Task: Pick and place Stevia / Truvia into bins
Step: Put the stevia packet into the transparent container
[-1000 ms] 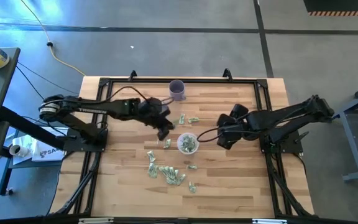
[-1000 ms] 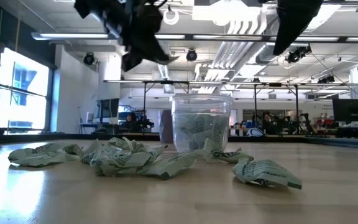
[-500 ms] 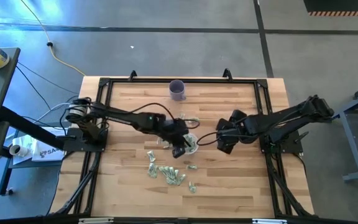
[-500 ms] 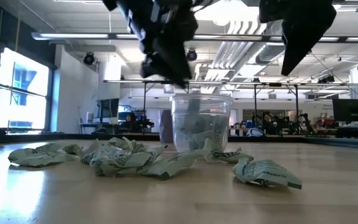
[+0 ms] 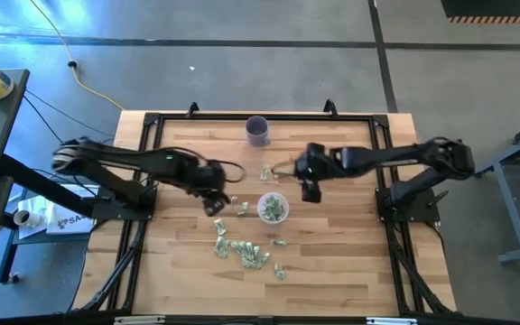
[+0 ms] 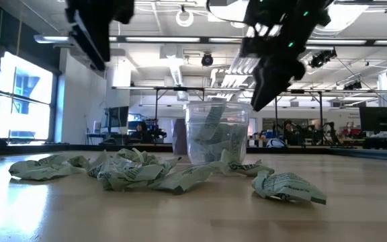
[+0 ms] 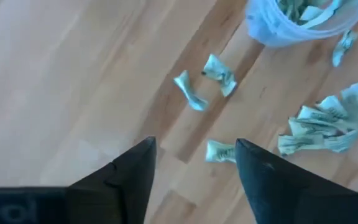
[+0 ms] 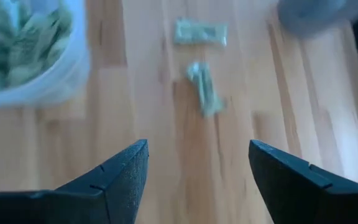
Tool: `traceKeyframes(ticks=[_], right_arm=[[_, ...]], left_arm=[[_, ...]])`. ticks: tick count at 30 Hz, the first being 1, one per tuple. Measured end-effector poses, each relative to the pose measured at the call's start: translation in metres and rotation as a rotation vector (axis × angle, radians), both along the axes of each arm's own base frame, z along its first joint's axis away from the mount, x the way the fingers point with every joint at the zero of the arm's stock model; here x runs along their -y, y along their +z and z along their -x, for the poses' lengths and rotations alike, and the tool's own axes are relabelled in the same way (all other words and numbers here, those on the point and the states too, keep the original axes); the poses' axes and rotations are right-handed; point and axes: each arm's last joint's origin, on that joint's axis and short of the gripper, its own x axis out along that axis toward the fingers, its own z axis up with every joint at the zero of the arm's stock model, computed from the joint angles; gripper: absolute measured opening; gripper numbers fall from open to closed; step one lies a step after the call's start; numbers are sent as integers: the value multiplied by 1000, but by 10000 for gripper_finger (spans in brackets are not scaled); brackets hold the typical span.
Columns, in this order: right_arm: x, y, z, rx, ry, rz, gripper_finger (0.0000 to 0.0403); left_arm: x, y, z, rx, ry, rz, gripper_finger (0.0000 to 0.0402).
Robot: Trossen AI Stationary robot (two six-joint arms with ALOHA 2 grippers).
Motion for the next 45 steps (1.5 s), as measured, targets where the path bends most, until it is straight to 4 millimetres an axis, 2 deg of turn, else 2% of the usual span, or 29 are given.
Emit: traceKeyframes(ticks=[6, 10, 13, 18, 22, 26, 29, 36, 38, 41, 45], right_arm=[[28, -32, -27, -48, 81, -4, 268], [42, -53, -46, -111, 92, -46, 268], [53, -62, -58, -143, 65, -63, 268], [66, -74, -65, -198, 57, -115, 264], [68, -84, -67, -218, 52, -148, 247], [68, -90, -69, -220, 47, -177, 210], [67, -93, -70, -218, 41, -210, 162], [67, -92, -70, -205, 9, -215, 18], [66, -88, -69, -199, -22, -203, 11], [62, -71, -66, -177, -80, -137, 11], [49, -19, -57, -42, -133, -79, 7]], left_arm=[[6, -2, 43, 167, 141, 104, 216], [5, -8, 61, 201, 201, 121, 203], [3, -11, 70, 219, 230, 130, 198], [1, -14, 77, 214, 235, 104, 199], [1, -14, 77, 210, 220, 82, 199], [1, -14, 77, 206, 197, 68, 200], [1, -14, 77, 203, 189, 63, 200], [1, -14, 77, 209, 184, 51, 200], [1, -13, 76, 215, 187, 55, 200], [1, -12, 74, 236, 189, 62, 200], [2, -13, 67, 264, 188, 70, 200]])
